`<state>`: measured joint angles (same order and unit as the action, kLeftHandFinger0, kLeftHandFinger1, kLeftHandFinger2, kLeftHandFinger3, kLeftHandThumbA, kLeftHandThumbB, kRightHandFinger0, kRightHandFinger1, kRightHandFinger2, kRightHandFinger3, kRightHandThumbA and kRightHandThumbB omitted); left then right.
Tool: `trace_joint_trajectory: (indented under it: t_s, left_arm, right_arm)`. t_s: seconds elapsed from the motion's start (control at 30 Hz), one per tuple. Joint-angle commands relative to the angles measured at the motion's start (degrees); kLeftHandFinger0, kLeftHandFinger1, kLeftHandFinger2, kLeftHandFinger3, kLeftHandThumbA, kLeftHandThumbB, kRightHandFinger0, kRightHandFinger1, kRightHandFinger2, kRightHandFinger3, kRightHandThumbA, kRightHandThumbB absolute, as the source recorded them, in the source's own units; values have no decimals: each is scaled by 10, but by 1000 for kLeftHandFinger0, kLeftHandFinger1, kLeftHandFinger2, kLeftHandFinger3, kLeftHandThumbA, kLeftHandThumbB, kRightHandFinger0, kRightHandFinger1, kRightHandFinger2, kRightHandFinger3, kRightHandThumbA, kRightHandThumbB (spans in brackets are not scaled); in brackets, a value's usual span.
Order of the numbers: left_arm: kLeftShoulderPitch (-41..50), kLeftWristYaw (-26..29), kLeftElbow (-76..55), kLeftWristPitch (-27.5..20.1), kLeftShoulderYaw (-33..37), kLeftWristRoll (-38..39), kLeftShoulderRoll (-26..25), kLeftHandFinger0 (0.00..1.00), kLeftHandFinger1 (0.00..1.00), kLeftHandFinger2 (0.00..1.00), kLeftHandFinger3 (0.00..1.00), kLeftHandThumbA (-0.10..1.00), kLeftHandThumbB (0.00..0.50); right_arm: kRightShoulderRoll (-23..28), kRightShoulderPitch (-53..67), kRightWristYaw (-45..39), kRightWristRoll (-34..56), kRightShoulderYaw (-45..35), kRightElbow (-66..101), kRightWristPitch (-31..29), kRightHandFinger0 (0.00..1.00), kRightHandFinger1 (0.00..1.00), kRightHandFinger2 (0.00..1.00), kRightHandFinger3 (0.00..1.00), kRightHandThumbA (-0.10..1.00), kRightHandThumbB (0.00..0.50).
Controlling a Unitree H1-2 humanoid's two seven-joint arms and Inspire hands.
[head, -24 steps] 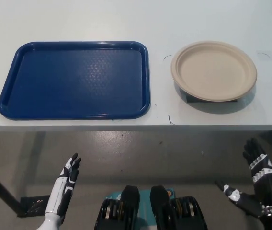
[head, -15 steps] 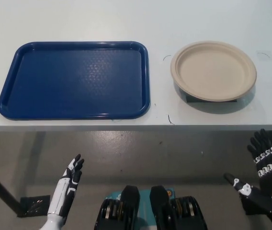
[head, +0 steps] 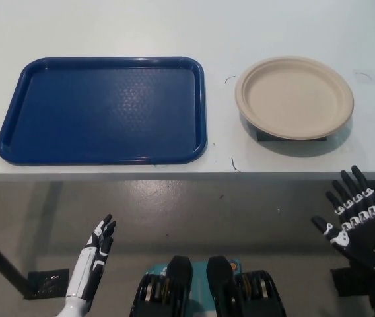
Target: Use the right hand to pick up a plate from a leveled surface and place it into a tray on the left side
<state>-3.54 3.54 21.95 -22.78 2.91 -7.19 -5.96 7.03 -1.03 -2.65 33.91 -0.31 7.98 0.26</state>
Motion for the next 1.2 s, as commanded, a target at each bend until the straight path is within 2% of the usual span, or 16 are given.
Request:
trace_joint_trajectory:
  t_s: [0.0, 0.23, 0.53, 0.73, 0.87, 1.17]
  left_arm:
    - [-7, 21, -32, -42, 14, -13, -18, 1000, 1000, 1000, 1000, 1000, 500]
    - [-5, 23, -36, -42, 17, -18, -18, 1000, 1000, 1000, 1000, 1000, 489]
    - [-6, 19, -32, -42, 17, -11, -18, 1000, 1000, 1000, 1000, 1000, 500]
    - [-7, 21, -32, -42, 18, -14, -19, 1000, 1000, 1000, 1000, 1000, 500]
    - [-7, 21, -31, -42, 22, -15, -22, 1000, 1000, 1000, 1000, 1000, 483]
    - [-7, 30, -32, -42, 33, -17, -28, 1000, 1000, 1000, 1000, 1000, 488]
  right_arm:
    - [-21, -98, 27, 411, -70, 10, 196, 1000, 1000, 1000, 1000, 1000, 434]
    - [-27, -118, 13, 423, -80, -4, 209, 1000, 1000, 1000, 1000, 1000, 395]
    - [-47, -144, 17, 432, -107, -59, 227, 1000, 1000, 1000, 1000, 1000, 359]
    - [-59, -158, 19, 434, -132, -101, 241, 1000, 1000, 1000, 1000, 1000, 355]
    - [-62, -163, 11, 434, -146, -126, 251, 1000, 1000, 1000, 1000, 1000, 362]
    - [-68, -169, 7, 422, -170, -157, 267, 1000, 1000, 1000, 1000, 1000, 358]
